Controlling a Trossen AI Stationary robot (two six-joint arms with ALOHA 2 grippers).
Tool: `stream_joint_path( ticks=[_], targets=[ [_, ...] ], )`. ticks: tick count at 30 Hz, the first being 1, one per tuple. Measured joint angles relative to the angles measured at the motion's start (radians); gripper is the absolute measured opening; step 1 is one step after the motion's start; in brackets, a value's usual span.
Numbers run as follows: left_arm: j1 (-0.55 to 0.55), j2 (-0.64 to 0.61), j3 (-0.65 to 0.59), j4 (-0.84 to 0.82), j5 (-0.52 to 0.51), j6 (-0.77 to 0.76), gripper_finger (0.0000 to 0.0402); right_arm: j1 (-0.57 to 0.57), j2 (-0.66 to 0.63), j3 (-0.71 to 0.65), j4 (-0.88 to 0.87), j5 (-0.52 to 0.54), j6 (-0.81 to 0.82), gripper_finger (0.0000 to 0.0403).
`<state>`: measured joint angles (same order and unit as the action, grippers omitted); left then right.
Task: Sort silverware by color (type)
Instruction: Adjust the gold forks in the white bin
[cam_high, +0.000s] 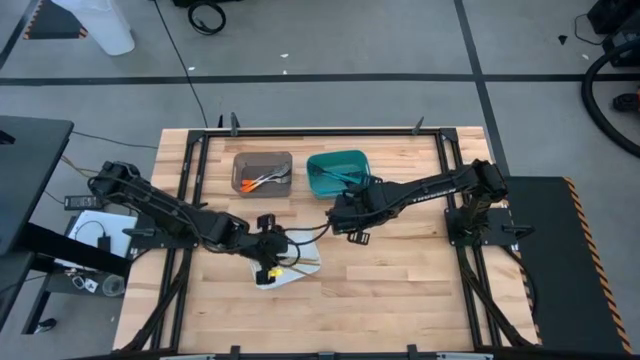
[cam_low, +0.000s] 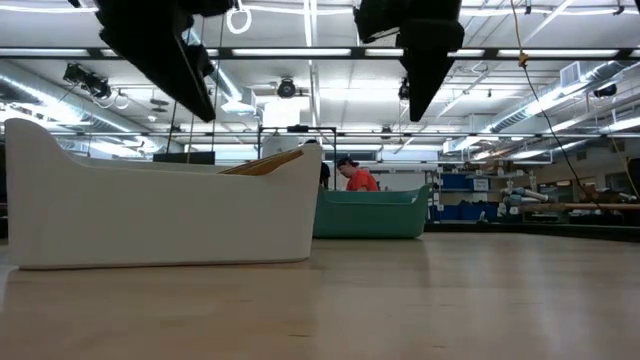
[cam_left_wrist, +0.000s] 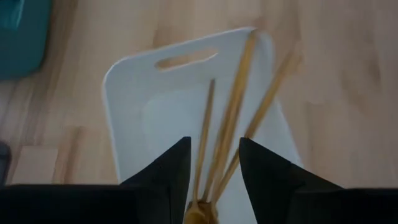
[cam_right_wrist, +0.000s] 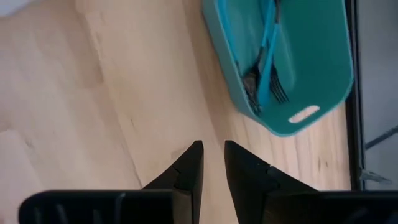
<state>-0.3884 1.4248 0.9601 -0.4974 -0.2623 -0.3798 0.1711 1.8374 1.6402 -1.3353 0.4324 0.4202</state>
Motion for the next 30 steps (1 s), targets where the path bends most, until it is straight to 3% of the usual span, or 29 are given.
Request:
stream_joint_path(
  ticks=[6,15,30],
  targets=[
    [-0.062,-0.028,0.002,0.027,-0.068,0.106,0.0142,0.038,-0.009,0.000,0.023,0.005,-0.006,0.0068],
    [-0.100,-0.153,-0.019,0.077,-0.089,0.208,0.0142,0.073,-0.056,-0.016,0.048,0.079,-0.017,0.0066],
    [-0.084,-0.387,-0.231,0.287,-0.112,0.295,0.0142,0.031,-0.460,-0.437,0.380,0.064,-0.031,0.0066]
  ],
)
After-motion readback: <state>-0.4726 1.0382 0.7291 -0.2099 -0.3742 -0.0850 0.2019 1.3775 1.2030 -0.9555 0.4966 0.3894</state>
